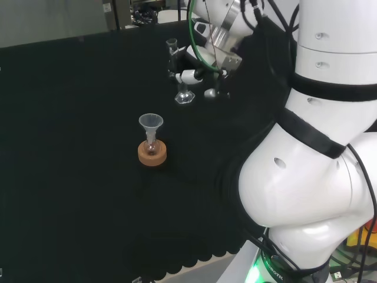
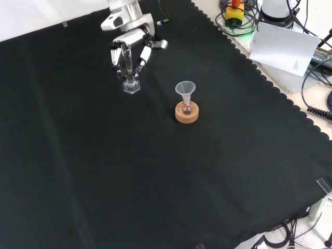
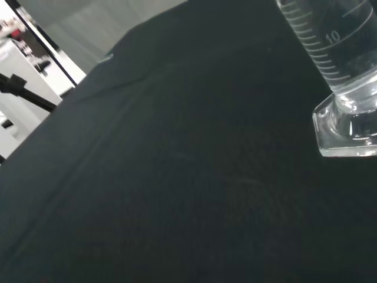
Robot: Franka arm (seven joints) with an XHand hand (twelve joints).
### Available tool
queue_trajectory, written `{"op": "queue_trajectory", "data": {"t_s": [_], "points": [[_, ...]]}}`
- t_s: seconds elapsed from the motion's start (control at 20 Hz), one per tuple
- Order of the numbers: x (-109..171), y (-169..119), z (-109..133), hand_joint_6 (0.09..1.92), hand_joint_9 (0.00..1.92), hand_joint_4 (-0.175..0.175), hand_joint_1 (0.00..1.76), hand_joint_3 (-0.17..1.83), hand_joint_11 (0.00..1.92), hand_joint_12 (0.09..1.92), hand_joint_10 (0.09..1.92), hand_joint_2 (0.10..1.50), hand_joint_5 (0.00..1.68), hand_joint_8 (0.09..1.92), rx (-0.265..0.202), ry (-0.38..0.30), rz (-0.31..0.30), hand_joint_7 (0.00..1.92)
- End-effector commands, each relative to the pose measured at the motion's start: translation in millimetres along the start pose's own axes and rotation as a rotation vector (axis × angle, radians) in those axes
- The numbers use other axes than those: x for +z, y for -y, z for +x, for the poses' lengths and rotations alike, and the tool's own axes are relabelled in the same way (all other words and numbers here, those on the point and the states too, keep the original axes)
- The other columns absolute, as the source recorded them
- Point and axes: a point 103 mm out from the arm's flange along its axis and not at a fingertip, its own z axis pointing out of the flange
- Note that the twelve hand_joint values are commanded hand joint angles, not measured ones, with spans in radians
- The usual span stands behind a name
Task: Pick up the graduated cylinder.
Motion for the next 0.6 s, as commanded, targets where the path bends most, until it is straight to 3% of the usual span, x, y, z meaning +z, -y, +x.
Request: {"op": "queue_trajectory", "data": {"t_s": [0.05,0.3,0.6], "points": [[-39.7,62.4,12.4,1.09,1.36,-0.102,1.11,0.00,1.23,0.78,0.11,1.15,0.93,0.43,0.076,0.099,0.125,1.17],[-49.4,91.5,16.2,1.07,1.38,-0.102,1.11,0.00,1.25,0.76,0.10,1.14,0.94,0.39,0.073,0.148,0.202,1.20],[-41.0,123.7,22.1,1.05,1.40,-0.103,1.12,0.00,1.27,0.75,0.09,1.14,0.95,0.36,0.075,0.203,0.319,1.24]]}}
